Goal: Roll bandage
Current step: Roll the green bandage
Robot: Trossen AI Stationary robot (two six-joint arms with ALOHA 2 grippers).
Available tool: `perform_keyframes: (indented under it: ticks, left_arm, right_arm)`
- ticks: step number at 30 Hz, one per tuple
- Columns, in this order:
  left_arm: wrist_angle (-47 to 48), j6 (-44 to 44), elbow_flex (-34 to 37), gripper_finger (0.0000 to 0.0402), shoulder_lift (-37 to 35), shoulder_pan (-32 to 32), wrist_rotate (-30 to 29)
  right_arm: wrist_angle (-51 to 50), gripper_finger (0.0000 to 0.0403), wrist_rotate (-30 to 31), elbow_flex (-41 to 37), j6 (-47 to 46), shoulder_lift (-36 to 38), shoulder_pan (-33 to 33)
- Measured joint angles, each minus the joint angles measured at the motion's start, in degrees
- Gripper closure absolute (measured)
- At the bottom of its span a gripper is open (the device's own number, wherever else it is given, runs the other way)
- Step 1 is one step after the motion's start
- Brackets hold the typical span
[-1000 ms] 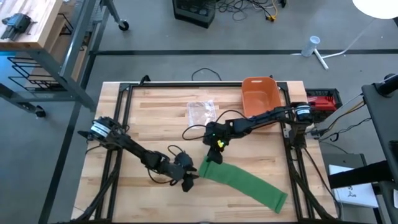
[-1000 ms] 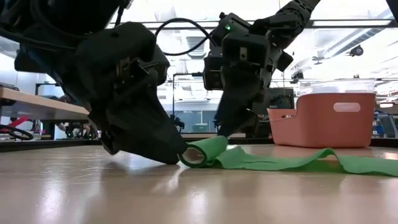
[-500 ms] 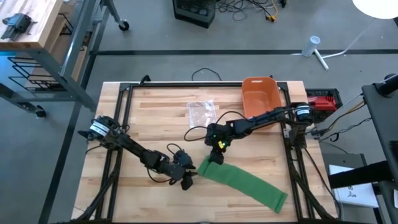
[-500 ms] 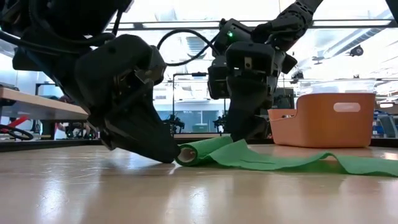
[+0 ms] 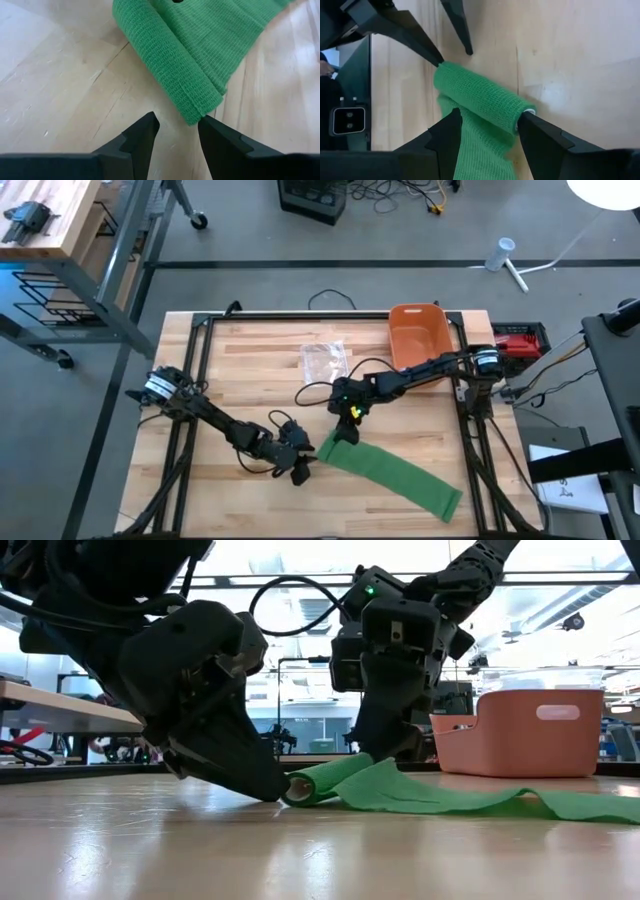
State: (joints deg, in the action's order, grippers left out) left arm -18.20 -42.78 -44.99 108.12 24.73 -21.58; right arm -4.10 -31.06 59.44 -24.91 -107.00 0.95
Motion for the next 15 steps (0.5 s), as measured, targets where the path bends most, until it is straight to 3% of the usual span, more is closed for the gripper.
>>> perform_keyframes:
  ticks: [15]
  left_arm:
    - [1.19,3.26,0.20,0.0254,-1.70,-0.33,0.29]
  right_arm:
    - [4.93,0.0225,0.12,-0.10,-2.70,0.04,-1.93]
